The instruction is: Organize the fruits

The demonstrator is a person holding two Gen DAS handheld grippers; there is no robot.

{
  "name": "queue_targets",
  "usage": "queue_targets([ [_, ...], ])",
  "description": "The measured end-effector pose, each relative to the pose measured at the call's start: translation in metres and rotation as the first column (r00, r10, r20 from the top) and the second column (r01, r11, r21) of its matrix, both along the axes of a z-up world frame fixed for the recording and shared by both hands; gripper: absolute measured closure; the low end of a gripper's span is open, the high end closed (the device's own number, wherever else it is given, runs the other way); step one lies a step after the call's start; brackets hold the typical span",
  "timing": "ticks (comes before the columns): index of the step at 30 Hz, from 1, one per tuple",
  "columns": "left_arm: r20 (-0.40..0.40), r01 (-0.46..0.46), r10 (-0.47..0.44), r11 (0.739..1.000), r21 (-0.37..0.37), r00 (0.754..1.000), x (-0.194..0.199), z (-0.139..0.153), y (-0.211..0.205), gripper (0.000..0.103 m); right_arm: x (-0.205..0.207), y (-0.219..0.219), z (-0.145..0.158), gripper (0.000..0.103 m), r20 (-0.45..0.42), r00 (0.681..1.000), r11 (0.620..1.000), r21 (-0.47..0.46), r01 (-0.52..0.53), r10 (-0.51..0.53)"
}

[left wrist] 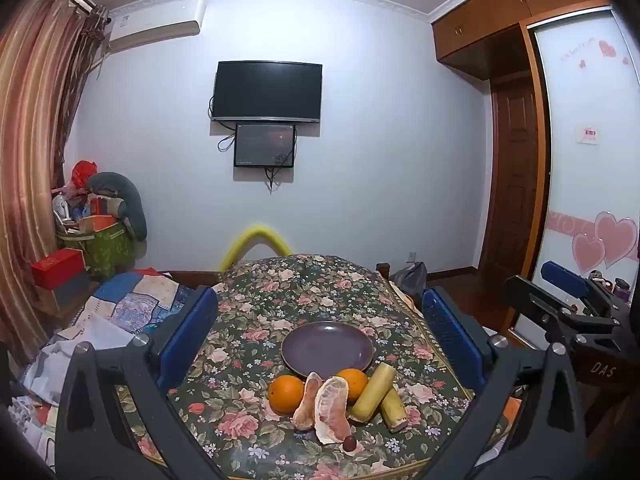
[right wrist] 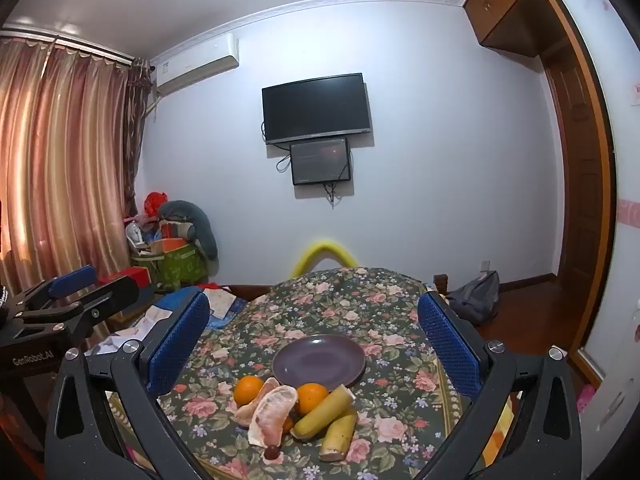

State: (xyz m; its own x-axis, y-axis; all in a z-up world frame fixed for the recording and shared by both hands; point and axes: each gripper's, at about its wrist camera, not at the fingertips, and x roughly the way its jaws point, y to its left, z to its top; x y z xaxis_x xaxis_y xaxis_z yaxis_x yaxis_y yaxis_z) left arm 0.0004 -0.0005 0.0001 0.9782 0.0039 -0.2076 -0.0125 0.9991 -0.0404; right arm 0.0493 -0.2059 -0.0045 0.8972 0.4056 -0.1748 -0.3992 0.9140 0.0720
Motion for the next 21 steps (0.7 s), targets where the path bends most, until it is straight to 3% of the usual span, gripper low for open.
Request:
queue_targets([
  [21, 0.016, 0.007, -0.007, 1.000, 0.007, 1.000, -0.0012, -0.0011, -0.0022, 0.000, -0.0013, -0.0005, -0.0013, 0.000, 0.004, 1.000, 1.000, 0.002, -0.001, 0.001],
])
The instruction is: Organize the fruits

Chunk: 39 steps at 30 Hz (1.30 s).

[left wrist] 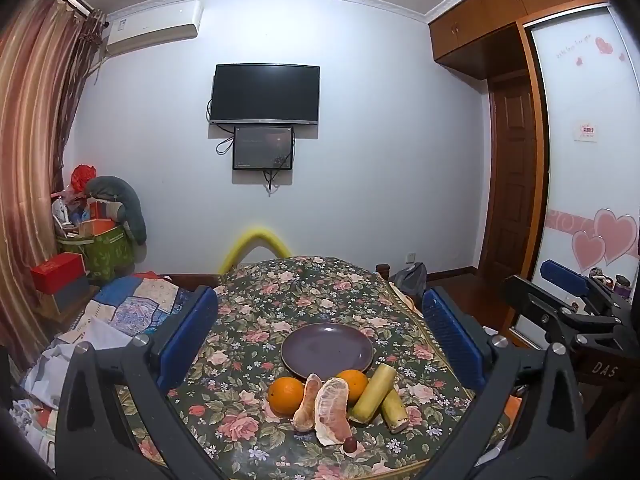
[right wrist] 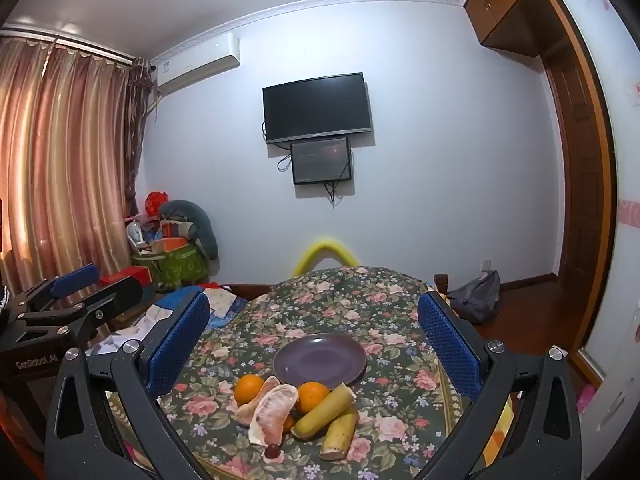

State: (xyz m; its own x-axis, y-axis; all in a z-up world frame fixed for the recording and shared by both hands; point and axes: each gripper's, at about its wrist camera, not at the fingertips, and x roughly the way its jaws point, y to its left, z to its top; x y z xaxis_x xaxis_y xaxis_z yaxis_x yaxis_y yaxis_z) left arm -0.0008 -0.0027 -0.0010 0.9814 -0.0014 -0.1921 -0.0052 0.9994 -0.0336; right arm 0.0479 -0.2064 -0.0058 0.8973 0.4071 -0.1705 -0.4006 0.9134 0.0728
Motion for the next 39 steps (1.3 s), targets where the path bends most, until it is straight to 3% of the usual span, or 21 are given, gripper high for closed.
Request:
queue_targets([
  [39, -0.009, -0.001, 0.001, 1.000, -0.010, 1.000, 0.0040, -0.0009, -0.0012, 0.000, 0.0027, -0.0024, -0.0028, 0.000, -0.012, 1.000, 1.000, -0.006, 0.008, -0.008],
])
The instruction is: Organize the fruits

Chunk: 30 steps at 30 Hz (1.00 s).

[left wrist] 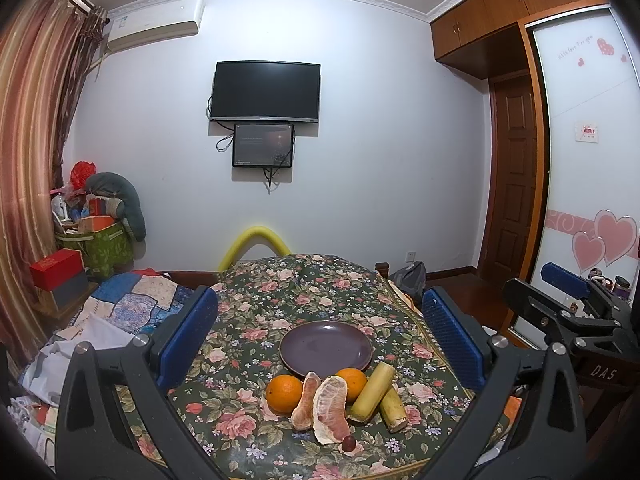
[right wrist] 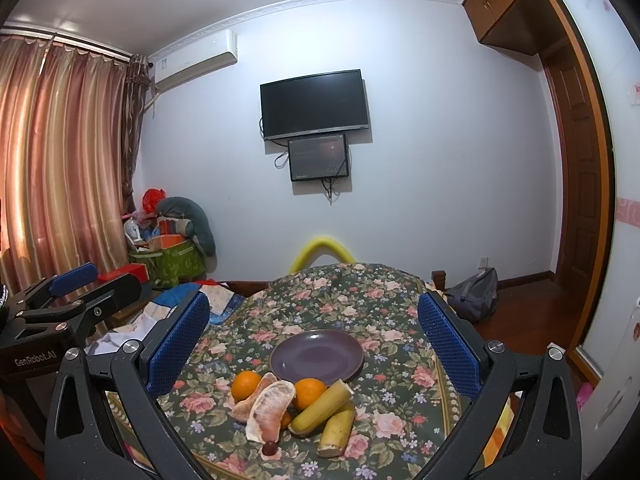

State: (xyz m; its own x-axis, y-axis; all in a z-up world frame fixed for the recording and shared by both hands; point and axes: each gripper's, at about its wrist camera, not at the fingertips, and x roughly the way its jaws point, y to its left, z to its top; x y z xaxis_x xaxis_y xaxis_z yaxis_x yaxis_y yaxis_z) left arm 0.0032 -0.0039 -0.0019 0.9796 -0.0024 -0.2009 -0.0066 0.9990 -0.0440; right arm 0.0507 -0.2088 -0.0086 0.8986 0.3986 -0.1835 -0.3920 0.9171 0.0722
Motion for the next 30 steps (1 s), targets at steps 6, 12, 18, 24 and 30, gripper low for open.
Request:
queue_targets([
  [6, -0.003, 0.003, -0.003, 1.000, 0.002, 1.000, 0.001, -0.001, 0.000, 0.000, 0.001, 0.000, 0.000, 0.000, -0.002, 1.000, 1.000, -0.004, 0.000, 0.000],
  [12, -0.005, 0.005, -0.005, 1.000, 0.001, 1.000, 0.002, -0.003, 0.001, 0.000, 0.001, 0.000, -0.001, 0.000, -0.008, 1.000, 1.000, -0.005, -0.001, 0.001],
  [18, -0.009, 0.006, -0.006, 1.000, -0.001, 1.000, 0.002, -0.004, 0.002, 0.000, 0.002, 0.000, -0.002, 0.000, -0.015, 1.000, 1.000, -0.007, -0.003, 0.003],
  [24, -0.023, 0.006, -0.006, 1.000, -0.004, 1.000, 0.006, -0.007, 0.005, 0.000, 0.004, 0.001, -0.004, 0.000, -0.024, 1.000, 1.000, -0.009, 0.000, 0.000],
  [30, -0.072, 0.018, -0.019, 1.000, -0.018, 0.997, 0.021, -0.019, 0.012, 0.000, 0.016, 0.001, -0.013, 0.000, -0.061, 0.998, 1.000, -0.018, 0.004, -0.005],
])
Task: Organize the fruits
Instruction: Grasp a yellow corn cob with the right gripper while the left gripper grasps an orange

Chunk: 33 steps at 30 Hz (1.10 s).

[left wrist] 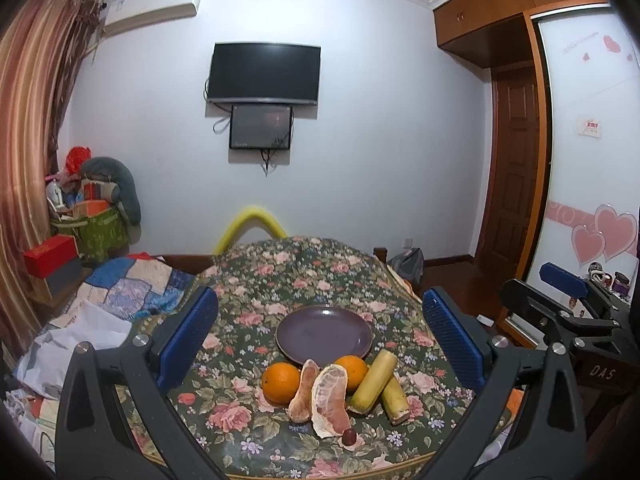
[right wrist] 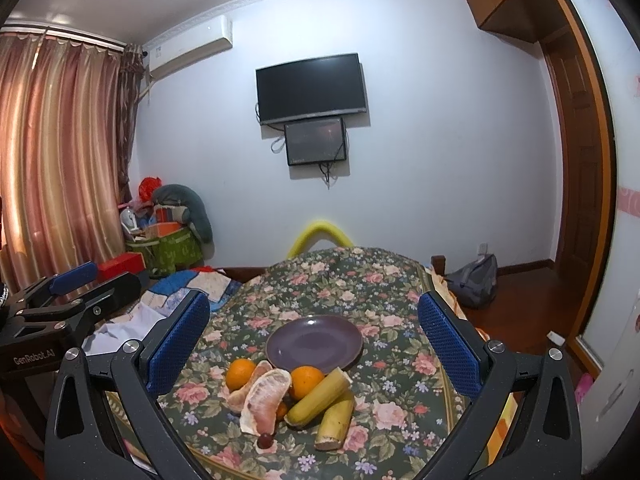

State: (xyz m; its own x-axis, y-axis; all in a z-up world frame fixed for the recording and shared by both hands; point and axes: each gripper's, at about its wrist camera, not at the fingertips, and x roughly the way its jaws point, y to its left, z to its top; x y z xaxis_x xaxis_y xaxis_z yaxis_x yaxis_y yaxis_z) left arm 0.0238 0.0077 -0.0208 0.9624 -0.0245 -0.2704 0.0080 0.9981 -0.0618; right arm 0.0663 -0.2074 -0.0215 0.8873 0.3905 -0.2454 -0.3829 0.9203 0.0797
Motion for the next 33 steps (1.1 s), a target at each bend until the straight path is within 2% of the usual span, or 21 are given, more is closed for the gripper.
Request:
queue_targets([
  [4, -0.053, -0.002, 0.002, 1.000, 0.002, 0.999, 0.016, -0.011, 0.004, 0.000, 0.013, 0.002, -0.011, 0.000, -0.040, 0.999, 1.000, -0.016, 0.002, -0.002],
  [8, -0.140, -0.007, 0.006, 1.000, -0.003, 0.990, 0.039, -0.030, 0.010, 0.000, 0.029, 0.003, -0.028, 0.000, -0.095, 0.995, 0.999, -0.046, 0.005, -0.009],
  [19, -0.351, -0.048, 0.046, 0.999, 0.003, 0.935, 0.098, -0.095, 0.030, 0.000, 0.074, 0.006, -0.075, 0.000, -0.279, 0.960, 0.996, -0.087, -0.015, -0.010],
  [27, -0.419, -0.050, 0.047, 0.999, 0.005, 0.907, 0.126, -0.129, 0.035, 0.000, 0.104, 0.010, -0.110, 0.001, -0.382, 0.924, 0.994, -0.104, -0.040, -0.003],
  [33, -0.464, -0.061, 0.056, 0.998, 0.005, 0.884, 0.146, -0.147, 0.042, 0.000, 0.121, 0.018, -0.129, 0.012, -0.431, 0.902, 0.991, -0.110, -0.078, 0.023],
])
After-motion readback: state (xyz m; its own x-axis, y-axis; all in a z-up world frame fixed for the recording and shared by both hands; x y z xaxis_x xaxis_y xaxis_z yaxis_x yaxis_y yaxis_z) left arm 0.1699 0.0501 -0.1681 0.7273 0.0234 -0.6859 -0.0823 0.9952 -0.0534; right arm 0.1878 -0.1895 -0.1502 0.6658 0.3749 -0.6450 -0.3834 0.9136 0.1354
